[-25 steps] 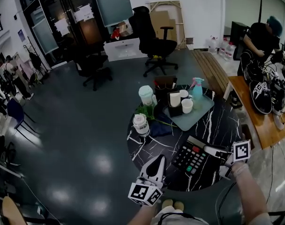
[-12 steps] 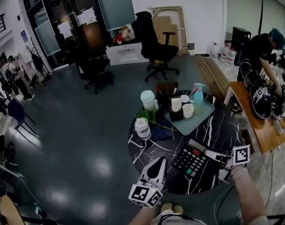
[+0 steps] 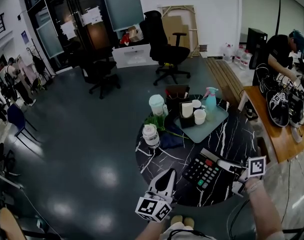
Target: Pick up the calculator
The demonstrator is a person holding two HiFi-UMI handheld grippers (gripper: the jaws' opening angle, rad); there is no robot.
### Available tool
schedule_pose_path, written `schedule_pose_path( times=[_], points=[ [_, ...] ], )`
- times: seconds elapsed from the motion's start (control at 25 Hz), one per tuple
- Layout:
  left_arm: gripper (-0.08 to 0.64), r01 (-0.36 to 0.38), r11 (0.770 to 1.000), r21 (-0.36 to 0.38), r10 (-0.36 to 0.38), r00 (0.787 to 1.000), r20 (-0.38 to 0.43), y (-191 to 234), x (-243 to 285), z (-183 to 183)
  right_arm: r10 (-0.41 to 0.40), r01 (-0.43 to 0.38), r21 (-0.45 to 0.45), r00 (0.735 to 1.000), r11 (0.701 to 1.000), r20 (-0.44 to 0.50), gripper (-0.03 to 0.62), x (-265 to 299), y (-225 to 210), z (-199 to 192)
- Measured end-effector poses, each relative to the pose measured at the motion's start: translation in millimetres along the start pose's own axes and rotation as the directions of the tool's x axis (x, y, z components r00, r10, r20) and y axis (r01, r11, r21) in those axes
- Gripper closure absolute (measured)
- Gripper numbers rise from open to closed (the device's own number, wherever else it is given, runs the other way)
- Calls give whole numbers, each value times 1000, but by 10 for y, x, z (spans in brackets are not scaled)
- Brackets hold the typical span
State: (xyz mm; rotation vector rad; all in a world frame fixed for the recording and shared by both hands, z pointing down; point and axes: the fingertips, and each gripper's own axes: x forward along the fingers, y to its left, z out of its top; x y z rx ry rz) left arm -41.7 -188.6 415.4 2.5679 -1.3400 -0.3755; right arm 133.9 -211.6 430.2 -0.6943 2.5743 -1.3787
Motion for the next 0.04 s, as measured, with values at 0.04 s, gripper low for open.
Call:
schedule_pose_path(
  times=[0.04],
  points=[
    [552, 0, 1000, -1, 0, 1000, -1, 6, 3, -8, 0, 0, -2, 1000, 1000, 1, 535, 2, -9, 2]
  ],
)
